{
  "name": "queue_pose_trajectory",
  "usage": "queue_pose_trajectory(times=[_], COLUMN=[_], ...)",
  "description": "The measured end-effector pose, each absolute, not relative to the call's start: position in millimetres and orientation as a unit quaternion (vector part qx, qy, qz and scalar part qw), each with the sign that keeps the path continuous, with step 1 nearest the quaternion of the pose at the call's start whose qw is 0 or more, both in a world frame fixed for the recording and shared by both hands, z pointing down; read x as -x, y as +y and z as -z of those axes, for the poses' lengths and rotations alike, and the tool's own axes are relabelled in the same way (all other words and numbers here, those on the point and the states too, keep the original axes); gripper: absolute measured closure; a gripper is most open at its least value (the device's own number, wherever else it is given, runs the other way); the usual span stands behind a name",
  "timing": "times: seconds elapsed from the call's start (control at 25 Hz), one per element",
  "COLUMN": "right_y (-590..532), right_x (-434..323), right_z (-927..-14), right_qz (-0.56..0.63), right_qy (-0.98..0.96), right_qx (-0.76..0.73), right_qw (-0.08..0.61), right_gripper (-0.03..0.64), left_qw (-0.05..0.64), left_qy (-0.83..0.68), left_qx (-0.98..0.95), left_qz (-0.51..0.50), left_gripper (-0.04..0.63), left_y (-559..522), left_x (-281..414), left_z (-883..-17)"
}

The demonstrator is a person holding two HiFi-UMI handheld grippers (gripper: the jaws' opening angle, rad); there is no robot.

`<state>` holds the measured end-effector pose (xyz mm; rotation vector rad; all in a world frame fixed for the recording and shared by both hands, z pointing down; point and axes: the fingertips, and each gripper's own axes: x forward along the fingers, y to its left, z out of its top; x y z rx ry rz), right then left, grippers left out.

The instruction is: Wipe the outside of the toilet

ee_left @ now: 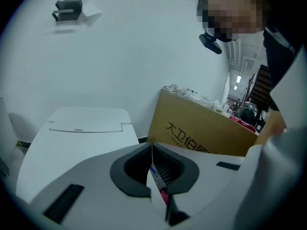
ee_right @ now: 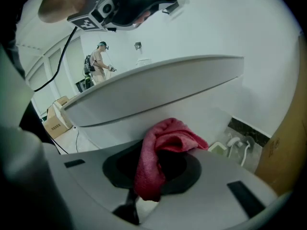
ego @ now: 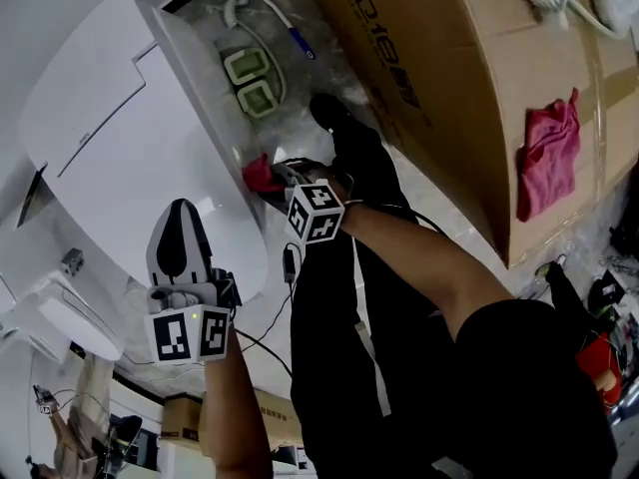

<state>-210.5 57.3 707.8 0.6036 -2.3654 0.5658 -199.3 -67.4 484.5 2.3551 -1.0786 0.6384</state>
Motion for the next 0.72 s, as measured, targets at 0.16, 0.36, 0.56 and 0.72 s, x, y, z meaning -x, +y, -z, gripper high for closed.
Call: queue_pose_trajectory(times=[0.16,0.36,0.56,0.72], right_y=[97.4,134.8,152.2,216.2], right_x=[225.5,241.0,248.1,266.6], right_z=[-705.5,-700.6,-696.8,-687.4], right_qz=[-0.240,-0.242,-0.257,-0.240], right_qy=[-0.895,-0.905,-0.908,-0.916], right_qx=[-0.221,-0.169,-0.123,0.054], right_qw=[0.303,0.308,0.309,0.317], right_gripper=[0.522,0.523,0.523,0.526], left_qw=[0.238,0.240,0.240,0.248], left_qy=[-0.378,-0.370,-0.364,-0.368], left_qx=[-0.862,-0.866,-0.870,-0.867], left_qz=[-0.239,-0.237,-0.230,-0.228], left_gripper=[0.575,0.575,0.575,0.575], left_y=[-51.0,-46.6,-52.5,-60.2], left_x=[198.4,190.2,175.5,168.5], left_z=[-493.5,-497.6,-499.0,-499.5])
